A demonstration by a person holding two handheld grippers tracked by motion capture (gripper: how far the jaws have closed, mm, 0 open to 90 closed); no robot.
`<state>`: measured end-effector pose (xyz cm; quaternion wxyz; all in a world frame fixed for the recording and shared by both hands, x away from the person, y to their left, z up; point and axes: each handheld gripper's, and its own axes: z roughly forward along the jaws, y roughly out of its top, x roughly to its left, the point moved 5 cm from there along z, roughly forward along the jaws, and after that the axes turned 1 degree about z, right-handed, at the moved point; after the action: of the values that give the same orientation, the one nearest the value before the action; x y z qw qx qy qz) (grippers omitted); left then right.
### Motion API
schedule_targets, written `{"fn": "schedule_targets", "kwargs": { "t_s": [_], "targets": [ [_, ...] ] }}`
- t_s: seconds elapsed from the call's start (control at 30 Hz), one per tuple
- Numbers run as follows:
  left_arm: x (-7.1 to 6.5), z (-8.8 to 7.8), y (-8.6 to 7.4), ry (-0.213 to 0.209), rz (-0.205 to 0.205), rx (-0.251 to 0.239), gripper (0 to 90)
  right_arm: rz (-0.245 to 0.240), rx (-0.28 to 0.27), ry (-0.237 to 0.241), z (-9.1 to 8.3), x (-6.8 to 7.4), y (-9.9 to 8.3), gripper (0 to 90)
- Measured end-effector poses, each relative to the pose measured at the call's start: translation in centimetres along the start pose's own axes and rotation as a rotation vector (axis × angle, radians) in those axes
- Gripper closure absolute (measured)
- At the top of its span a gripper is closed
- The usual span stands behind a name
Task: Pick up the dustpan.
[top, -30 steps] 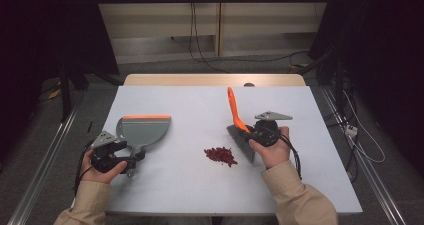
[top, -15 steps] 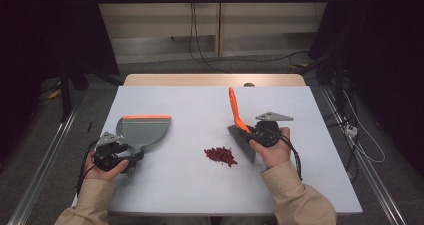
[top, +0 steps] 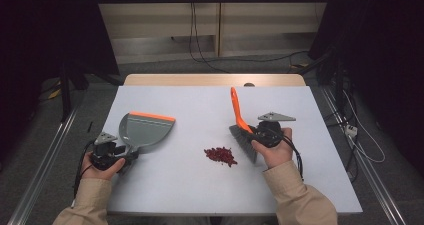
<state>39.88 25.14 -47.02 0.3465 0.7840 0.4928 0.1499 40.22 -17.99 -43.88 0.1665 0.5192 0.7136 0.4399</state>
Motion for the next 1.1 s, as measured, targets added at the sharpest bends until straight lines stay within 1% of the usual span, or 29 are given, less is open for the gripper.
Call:
{"fn": "schedule_targets", "kwargs": {
  "t_s": [0.07,0.13,0.17,0.2,0.27,0.3,0.33,0.37,0.4,0.5,0.57,0.6,0.7,0.77,0.83,0.87,0.93,0.97,1.0,1.03,1.07,1.1],
  "targets": [
    [0.2,0.4,0.3,0.006,0.004,0.014,43.7,-0.002,0.0,0.002,0.1,0.0,0.0,71.4],
    [-0.1,1.0,0.8,0.01,0.014,0.031,43.8,0.0,-0.001,0.003,0.1,0.0,0.1,71.4],
    [-0.3,1.3,1.0,0.017,0.031,0.05,45.0,0.0,0.0,0.003,0.1,0.0,0.1,71.4],
    [-0.4,1.7,1.1,0.025,0.035,0.07,47.0,0.0,0.0,0.003,0.1,0.0,0.1,71.4],
    [-0.4,2.5,1.3,0.034,0.023,0.1,48.3,0.0,0.002,0.004,0.1,0.0,0.1,71.4],
    [-0.4,2.7,1.3,0.035,0.02,0.111,51.3,0.0,0.0,0.004,0.2,0.0,0.0,71.4],
    [-0.4,2.9,1.3,0.045,0.028,0.121,53.1,-0.001,0.0,0.005,0.2,0.0,0.0,71.4],
    [-0.4,2.9,1.4,0.051,0.033,0.118,56.9,0.0,0.005,0.007,0.2,0.0,0.0,71.3],
    [-0.4,2.9,1.4,0.047,0.044,0.115,63.3,0.002,0.005,0.007,0.2,-0.1,0.0,71.4],
    [-0.3,2.7,1.3,0.042,0.057,0.117,63.8,0.001,0.005,0.008,0.1,-0.1,0.0,71.3],
    [-0.2,2.5,1.3,0.029,0.054,0.119,63.9,0.0,0.003,0.01,0.1,-0.1,0.0,71.4],
    [-0.1,2.3,1.2,0.015,0.054,0.123,64.0,0.001,0.001,0.009,0.0,-0.1,0.0,71.4],
    [-0.1,1.4,1.4,-0.012,0.081,0.108,64.0,0.0,-0.004,0.008,-0.1,-0.3,0.1,71.4],
    [-0.4,0.6,1.6,-0.032,0.112,0.097,64.0,-0.003,-0.003,0.003,-0.1,-0.4,0.2,71.4],
    [-1.0,-0.2,1.7,-0.067,0.141,0.086,64.0,-0.007,0.0,-0.003,-0.1,-0.4,0.2,71.4],
    [-1.3,-0.5,1.7,-0.079,0.169,0.085,64.0,-0.008,0.004,-0.006,0.0,-0.5,0.3,71.4],
    [-2.0,-0.8,1.7,-0.098,0.213,0.093,63.9,-0.012,0.008,-0.01,0.2,-0.5,0.3,71.4],
    [-2.5,-0.9,1.6,-0.114,0.242,0.096,63.9,-0.012,0.014,-0.01,0.3,-0.6,0.3,71.4],
    [-2.8,-1.0,1.6,-0.125,0.251,0.094,63.9,-0.013,0.02,-0.013,0.4,-0.6,0.2,71.4],
    [-3.2,-1.0,1.6,-0.146,0.26,0.098,64.0,-0.016,0.023,-0.014,0.5,-0.7,0.2,71.4],
    [-3.7,-1.0,1.5,-0.165,0.278,0.101,63.9,-0.019,0.027,-0.015,0.6,-0.7,0.2,71.4],
    [-3.9,-1.0,1.5,-0.172,0.293,0.107,64.0,-0.019,0.032,-0.019,0.6,-0.8,0.1,71.4]
  ]
}}
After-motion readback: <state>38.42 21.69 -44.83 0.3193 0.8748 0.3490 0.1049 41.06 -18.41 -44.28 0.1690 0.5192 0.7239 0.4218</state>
